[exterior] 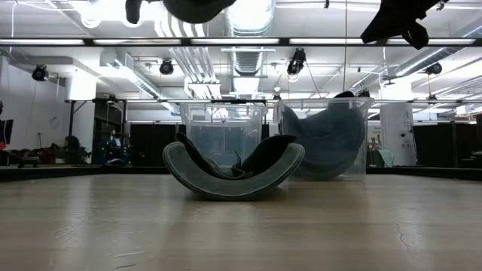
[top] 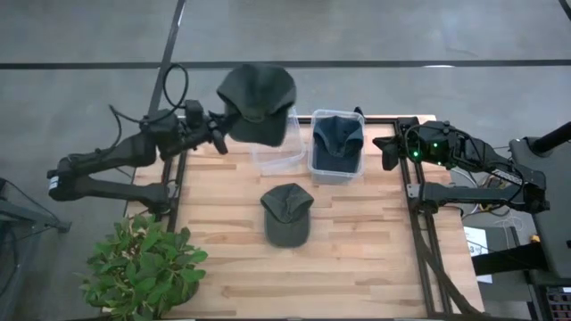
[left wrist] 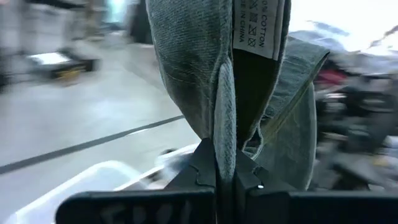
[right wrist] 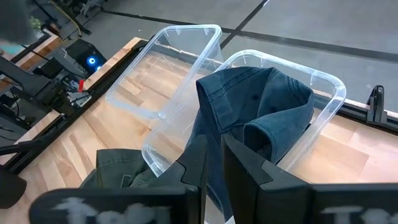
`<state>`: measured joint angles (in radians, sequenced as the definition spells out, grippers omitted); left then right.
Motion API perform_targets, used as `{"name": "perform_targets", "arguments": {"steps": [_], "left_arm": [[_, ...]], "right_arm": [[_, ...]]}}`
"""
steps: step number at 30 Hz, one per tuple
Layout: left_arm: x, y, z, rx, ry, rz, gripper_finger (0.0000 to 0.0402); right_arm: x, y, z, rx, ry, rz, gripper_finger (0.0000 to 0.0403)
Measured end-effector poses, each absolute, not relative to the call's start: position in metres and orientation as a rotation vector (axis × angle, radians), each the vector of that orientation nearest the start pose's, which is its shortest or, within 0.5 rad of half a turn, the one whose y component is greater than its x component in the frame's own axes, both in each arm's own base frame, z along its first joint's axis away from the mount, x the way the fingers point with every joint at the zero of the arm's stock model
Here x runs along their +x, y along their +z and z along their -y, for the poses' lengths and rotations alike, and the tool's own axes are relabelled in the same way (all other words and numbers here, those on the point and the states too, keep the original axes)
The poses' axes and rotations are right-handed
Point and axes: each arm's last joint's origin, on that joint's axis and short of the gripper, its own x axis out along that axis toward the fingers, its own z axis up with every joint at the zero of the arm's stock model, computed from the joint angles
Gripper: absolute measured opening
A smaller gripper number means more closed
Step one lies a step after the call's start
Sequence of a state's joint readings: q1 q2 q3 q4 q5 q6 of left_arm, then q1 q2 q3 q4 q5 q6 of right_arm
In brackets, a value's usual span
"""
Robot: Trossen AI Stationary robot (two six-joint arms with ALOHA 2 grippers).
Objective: Pick & Place hat
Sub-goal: Put the top gray cap into the left transparent bin
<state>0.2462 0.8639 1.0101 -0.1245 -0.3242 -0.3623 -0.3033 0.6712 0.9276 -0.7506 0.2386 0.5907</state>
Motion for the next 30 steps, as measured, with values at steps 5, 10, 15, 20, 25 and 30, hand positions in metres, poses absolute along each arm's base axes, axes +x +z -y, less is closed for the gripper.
{"name": "perform_targets", "arguments": {"steps": [5,10,15,20,25,30], "left_arm": [[0.180,0.391,-0.048,-0.326,0.299,0.236,0.0003],[0.181,0.378,-0.042,-0.364,0.007,0.464,0.0003],[0.170,0.353,-0.038,-0.465,-0.155,0.688,0.0003],[0.151,0.329,-0.033,-0.560,-0.280,0.863,0.0003],[0.139,0.314,-0.030,-0.631,-0.369,0.942,0.0003],[0.138,0.311,-0.030,-0.655,-0.368,0.942,0.0003]], "right_arm": [[0.112,0.342,0.042,0.580,-0.663,-0.329,0.0043],[0.112,0.342,0.042,0.579,-0.663,-0.329,0.0043],[0.112,0.342,0.042,0.566,-0.660,-0.334,0.0043],[0.112,0.342,0.042,0.565,-0.660,-0.334,0.0043],[0.112,0.342,0.042,0.565,-0.660,-0.334,0.0043],[0.113,0.342,0.042,0.565,-0.660,-0.337,0.0043]]}}
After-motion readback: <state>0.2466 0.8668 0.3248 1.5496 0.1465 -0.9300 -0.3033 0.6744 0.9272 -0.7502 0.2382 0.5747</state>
